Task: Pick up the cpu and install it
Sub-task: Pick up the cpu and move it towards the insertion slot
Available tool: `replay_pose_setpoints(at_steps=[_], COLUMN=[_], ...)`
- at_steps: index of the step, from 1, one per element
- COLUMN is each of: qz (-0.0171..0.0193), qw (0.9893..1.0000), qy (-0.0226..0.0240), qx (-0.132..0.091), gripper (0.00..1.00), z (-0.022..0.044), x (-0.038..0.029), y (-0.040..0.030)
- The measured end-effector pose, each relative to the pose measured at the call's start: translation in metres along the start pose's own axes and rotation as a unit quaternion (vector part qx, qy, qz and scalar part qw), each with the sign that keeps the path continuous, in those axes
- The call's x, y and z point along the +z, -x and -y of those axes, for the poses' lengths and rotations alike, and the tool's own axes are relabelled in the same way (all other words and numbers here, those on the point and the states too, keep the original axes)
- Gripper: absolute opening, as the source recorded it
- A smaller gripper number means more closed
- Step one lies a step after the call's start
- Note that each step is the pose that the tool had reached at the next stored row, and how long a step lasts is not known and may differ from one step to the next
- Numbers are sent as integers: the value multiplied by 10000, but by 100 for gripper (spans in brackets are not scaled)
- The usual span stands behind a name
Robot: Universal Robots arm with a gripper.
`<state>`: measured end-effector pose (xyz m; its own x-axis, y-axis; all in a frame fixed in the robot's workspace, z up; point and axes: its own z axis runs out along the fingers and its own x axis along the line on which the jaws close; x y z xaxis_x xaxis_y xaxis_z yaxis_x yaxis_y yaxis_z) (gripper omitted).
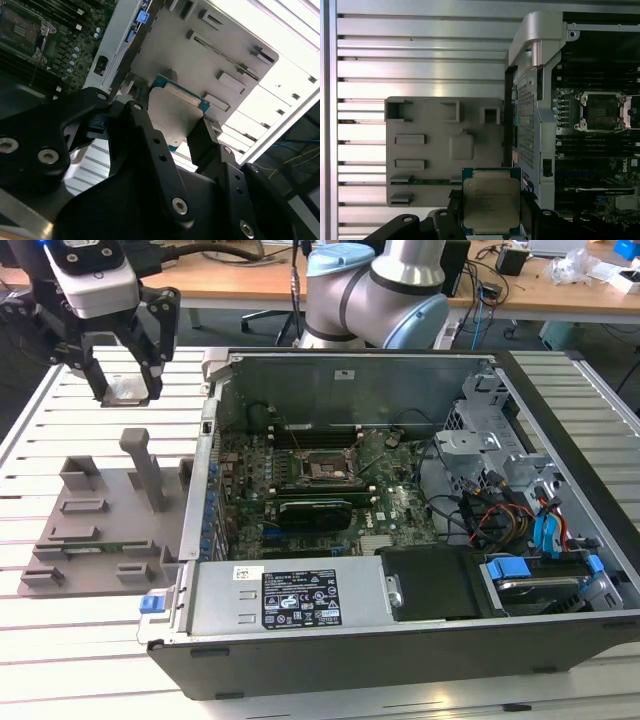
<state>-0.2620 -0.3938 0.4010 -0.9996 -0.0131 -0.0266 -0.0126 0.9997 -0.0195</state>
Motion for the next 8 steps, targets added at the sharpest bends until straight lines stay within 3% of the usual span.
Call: replay_pose_setpoints(at_steps=[8], qz=[0], qw=[10000], qy=[0], qx=[0], gripper=[55], z=[3], x=[6], y=[226])
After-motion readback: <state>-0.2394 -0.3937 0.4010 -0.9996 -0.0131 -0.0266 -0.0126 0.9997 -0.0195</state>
